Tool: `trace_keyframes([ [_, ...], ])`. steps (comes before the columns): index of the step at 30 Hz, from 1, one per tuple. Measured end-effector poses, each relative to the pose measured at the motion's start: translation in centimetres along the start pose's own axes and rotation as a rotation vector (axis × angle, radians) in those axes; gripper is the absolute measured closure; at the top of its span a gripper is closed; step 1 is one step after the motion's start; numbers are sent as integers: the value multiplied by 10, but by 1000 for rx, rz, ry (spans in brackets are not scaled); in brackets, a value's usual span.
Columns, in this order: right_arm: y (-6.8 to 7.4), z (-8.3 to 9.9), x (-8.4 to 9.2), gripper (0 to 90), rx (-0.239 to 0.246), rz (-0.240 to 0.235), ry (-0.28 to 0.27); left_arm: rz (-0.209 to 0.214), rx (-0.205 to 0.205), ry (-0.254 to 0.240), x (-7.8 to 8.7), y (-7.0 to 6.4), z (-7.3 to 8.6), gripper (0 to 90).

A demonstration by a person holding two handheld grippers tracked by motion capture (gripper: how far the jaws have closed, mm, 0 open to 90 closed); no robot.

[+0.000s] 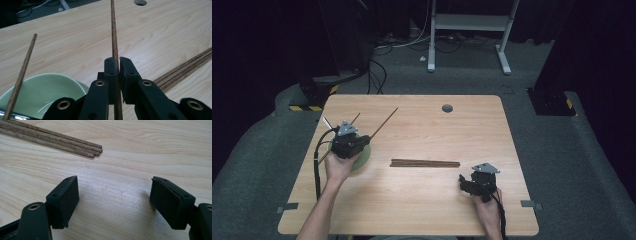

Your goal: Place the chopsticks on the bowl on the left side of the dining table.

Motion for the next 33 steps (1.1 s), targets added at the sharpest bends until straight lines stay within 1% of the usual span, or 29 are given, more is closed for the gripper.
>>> trace_keyframes([
  [1,0,0,0,228,0,0,0,-3,9,-6,3,3,0,841],
  [2,0,0,0,228,0,0,0,-3,9,-6,3,3,0,840],
  [4,0,0,0,228,0,0,0,-16,11,-10,6,6,1,840],
  [5,0,0,0,228,0,0,0,-15,12,-14,7,6,1,840],
  [7,0,0,0,229,0,0,0,-11,25,-21,9,8,2,840],
  [15,0,0,0,228,-1,1,0,-12,34,-19,11,13,5,840],
  [16,0,0,0,228,0,1,0,-12,40,-25,13,14,5,840],
  [23,0,0,0,228,0,1,0,-15,43,-30,18,18,6,840],
  [25,0,0,0,228,3,2,-1,-16,53,-26,20,21,7,840],
  [33,0,0,0,228,2,2,-1,-30,63,-23,25,29,10,840],
])
Point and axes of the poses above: each handheld gripper's, and its own axes: x roughly backward along the jaws, z roughly out of its underside, y roughly to its left, the point moved 3 cm from there along -x, roughly forward along the jaws, and after that the axes turned 14 degrees about x, right-handed, at the moved point
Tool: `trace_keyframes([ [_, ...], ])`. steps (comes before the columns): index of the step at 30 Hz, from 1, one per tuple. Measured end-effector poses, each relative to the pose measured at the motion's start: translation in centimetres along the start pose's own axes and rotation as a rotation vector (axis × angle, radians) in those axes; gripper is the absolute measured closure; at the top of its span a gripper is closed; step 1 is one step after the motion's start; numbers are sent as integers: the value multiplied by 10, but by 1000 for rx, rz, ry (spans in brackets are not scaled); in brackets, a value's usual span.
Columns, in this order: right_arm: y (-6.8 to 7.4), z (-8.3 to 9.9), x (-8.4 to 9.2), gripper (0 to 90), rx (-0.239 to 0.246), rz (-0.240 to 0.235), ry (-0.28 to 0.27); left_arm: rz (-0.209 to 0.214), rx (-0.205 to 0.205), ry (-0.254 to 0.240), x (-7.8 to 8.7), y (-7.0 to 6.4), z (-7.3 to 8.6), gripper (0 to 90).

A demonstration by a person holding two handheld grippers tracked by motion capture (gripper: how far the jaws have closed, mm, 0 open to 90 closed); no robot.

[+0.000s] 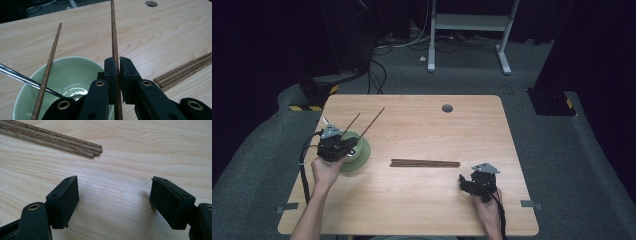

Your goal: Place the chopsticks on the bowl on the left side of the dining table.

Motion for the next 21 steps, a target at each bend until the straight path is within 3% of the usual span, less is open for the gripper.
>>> trace_keyframes([
  [18,0,0,0,228,0,0,0,-26,45,-12,12,20,9,840],
  [21,0,0,0,228,0,0,0,-48,31,-5,13,23,11,840],
])
Point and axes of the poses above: each handheld gripper's, and its own axes: x roughly backward along the jaws, z roughly out of its underside, y roughly to its left, the point moved 3 cm from there along -x, roughly forward along the jaws, and after that the axes turned 14 degrees about x, right-handed, at the moved point
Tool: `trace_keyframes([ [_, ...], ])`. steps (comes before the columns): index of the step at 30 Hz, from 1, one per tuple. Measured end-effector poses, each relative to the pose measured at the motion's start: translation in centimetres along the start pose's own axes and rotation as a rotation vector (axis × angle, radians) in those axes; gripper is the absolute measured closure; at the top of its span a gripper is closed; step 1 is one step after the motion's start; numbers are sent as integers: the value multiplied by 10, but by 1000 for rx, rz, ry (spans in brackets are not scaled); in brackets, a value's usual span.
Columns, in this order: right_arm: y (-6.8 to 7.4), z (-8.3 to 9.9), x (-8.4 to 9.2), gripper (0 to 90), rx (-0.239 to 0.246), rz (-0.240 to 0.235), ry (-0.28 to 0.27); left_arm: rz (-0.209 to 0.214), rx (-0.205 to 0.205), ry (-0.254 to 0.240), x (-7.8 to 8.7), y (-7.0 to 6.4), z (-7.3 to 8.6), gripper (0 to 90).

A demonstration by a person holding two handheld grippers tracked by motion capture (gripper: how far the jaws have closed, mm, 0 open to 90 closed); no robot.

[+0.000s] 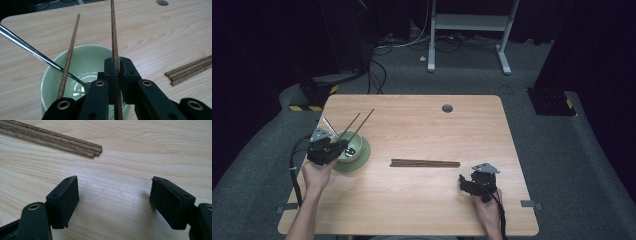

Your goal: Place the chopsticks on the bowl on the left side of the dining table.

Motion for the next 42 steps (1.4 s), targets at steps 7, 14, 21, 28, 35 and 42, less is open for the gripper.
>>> trace_keyframes([
  [7,0,0,0,228,1,0,0,-43,-12,14,-1,7,5,840],
  [14,0,0,0,228,0,0,0,-70,-9,23,-2,14,7,840],
  [21,0,0,0,228,0,0,0,-156,-96,52,-6,13,10,839],
  [28,0,0,0,228,0,0,0,-185,-121,62,-9,13,11,840],
  [35,0,0,0,228,0,0,0,-202,-108,68,-10,19,11,839],
  [42,0,0,0,228,0,0,0,-210,-102,73,-11,21,11,838],
])
Point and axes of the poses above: each handheld gripper's, and its own axes: x roughly backward along the jaws, z roughly out of its underside, y roughly to its left, the point moved 3 cm from there along -x, roughly forward along the jaws, and after that the axes turned 14 degrees about x, right-handed, at the moved point
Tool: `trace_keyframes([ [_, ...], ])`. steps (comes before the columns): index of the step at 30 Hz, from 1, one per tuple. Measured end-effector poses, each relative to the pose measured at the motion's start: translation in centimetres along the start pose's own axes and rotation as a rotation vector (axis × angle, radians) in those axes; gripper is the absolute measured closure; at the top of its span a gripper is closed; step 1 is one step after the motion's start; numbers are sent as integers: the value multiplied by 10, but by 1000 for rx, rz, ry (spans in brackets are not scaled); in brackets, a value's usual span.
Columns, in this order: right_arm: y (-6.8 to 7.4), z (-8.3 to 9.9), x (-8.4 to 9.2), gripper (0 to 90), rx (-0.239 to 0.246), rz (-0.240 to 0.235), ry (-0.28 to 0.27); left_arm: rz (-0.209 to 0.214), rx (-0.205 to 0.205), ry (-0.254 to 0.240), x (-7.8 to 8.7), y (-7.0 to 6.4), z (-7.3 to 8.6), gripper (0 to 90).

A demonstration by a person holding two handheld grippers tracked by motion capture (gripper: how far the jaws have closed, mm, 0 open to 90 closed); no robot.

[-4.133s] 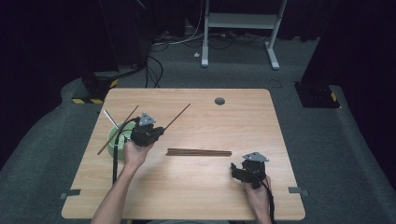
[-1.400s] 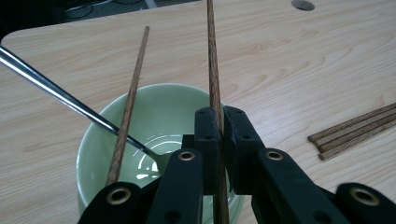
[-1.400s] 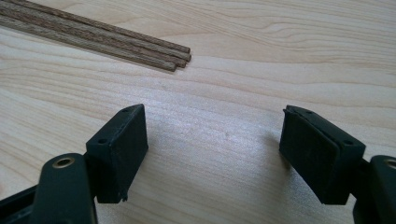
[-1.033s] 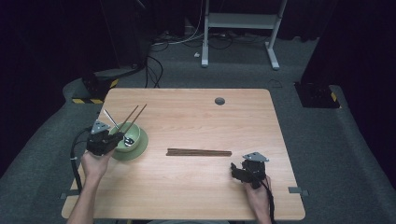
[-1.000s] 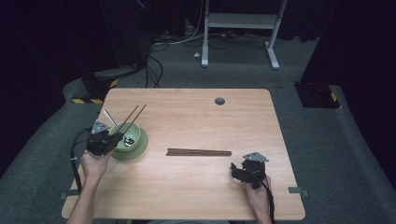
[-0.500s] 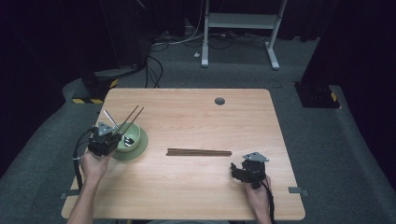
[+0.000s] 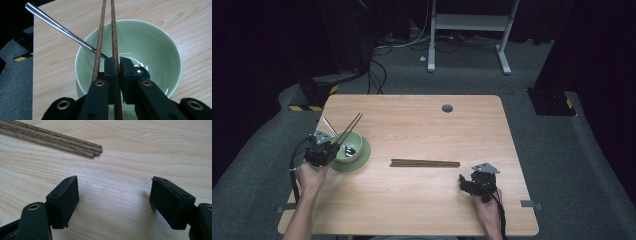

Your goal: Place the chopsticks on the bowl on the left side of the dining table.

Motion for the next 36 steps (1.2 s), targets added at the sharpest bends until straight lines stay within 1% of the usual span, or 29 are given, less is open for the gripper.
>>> trace_keyframes([
  [5,0,0,0,228,0,0,0,-7,-1,8,-1,1,0,837],
  [6,0,0,0,228,1,0,0,-13,-13,13,-2,1,0,835],
  [7,0,0,0,228,0,0,0,-15,-14,13,-2,1,0,835],
  [17,0,0,0,228,0,0,0,-21,-7,16,-3,5,0,830],
  [18,0,0,0,228,0,0,0,-27,-6,17,-3,6,-1,824],
  [26,0,0,0,228,-1,1,0,-31,1,12,-3,7,-1,778],
  [30,0,0,0,229,0,1,0,-22,6,4,-2,7,-1,772],
  [33,0,0,0,228,-1,1,0,-2,13,-8,-1,6,-2,767],
  [36,0,0,0,228,0,1,0,10,22,-16,1,6,-4,760],
])
Point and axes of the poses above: each handheld gripper's, and its own axes: x roughly backward along the jaws, z roughly out of its underside, y roughly to its left, the point moved 3 cm from there along -x, roughly forward along the jaws, and after that the axes turned 14 degrees about x, right-handed, at the moved point
